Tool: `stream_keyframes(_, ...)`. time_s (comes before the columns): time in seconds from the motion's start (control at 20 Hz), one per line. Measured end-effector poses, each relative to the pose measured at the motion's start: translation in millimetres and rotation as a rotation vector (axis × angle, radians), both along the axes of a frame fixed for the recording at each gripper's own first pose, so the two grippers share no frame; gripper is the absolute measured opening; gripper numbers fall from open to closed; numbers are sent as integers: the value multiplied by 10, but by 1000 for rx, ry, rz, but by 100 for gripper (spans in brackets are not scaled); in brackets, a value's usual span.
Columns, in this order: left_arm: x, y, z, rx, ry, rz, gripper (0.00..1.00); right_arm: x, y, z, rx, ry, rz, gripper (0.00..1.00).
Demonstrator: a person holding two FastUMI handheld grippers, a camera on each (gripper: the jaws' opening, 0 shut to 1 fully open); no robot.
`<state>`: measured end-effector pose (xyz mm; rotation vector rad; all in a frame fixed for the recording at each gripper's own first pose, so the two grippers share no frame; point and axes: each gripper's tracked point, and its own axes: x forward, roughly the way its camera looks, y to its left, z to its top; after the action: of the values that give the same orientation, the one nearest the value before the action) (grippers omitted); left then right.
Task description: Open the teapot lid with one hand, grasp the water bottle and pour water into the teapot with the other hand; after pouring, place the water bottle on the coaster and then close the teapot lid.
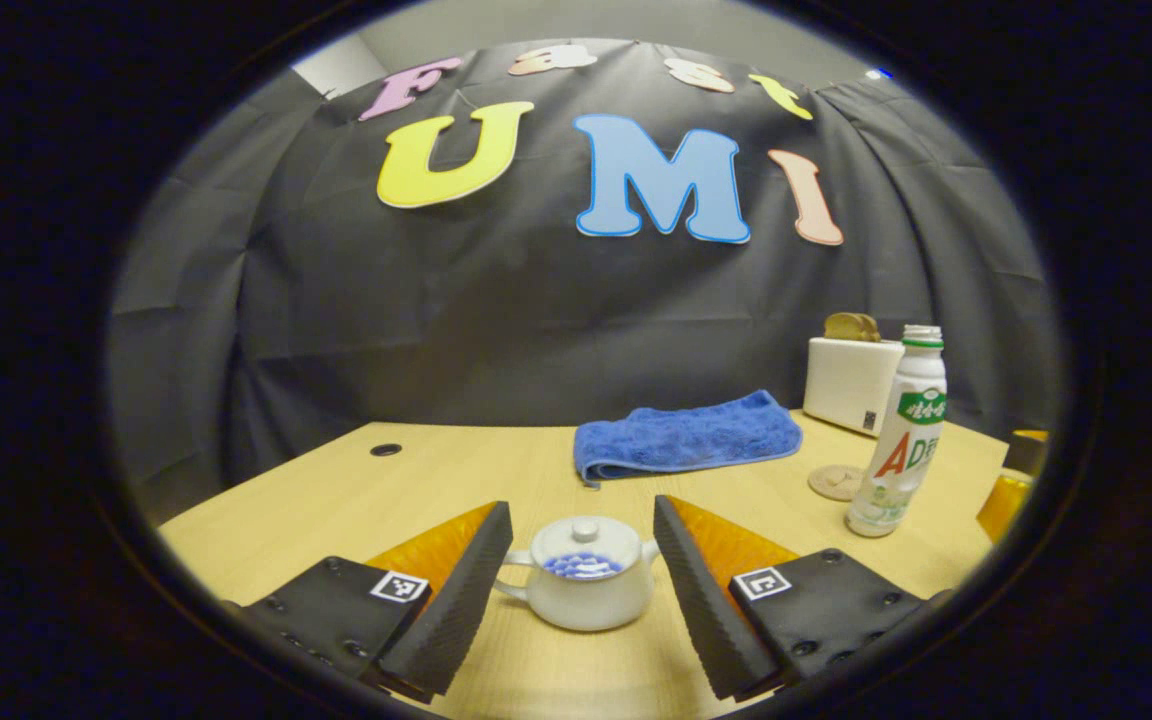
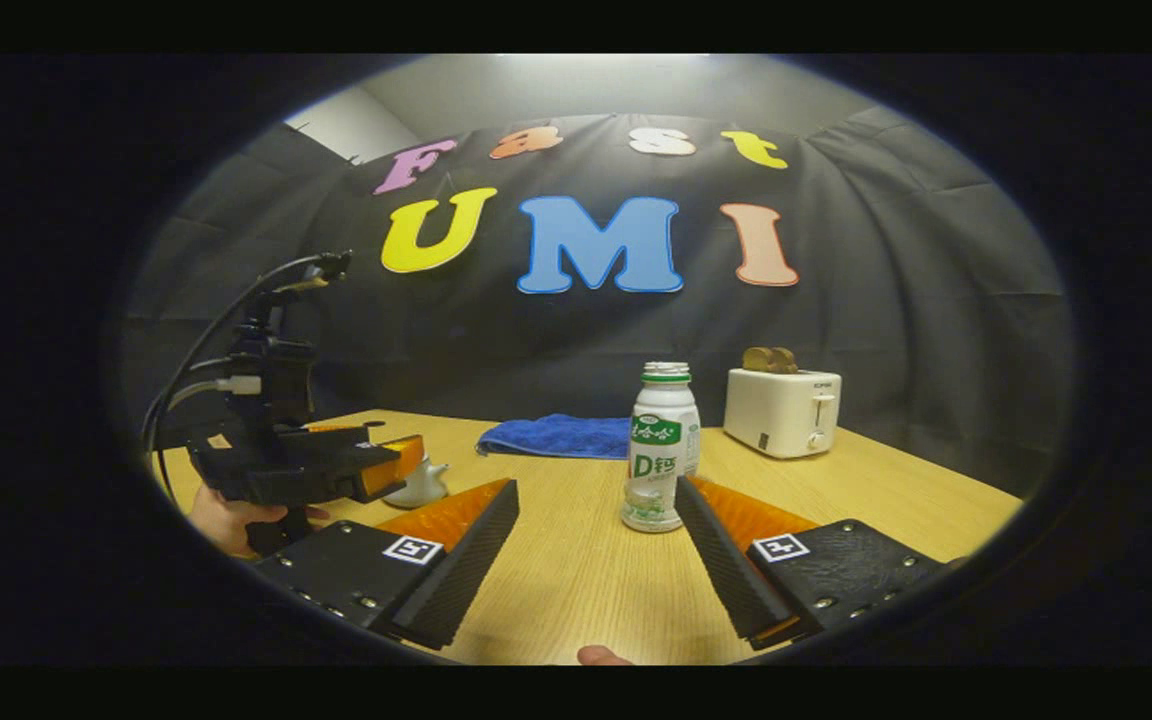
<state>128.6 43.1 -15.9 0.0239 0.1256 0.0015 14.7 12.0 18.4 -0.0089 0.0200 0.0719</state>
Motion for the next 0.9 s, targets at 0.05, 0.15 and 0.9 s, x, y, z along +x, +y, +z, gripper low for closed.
stream_keyframes(0.05, 44, -7, -12, -3, -6, -1, 97, 21, -17, -11, 2, 4, -2, 97)
stream_keyframes(0.15, 140, 15, -51, -7, -3, 14, 95, 45, -43, -29, 7, 13, -7, 97)
stream_keyframes(0.9, 293, 19, 174, -4, -37, -43, 18, 139, -215, -28, 24, 7, -17, 97)
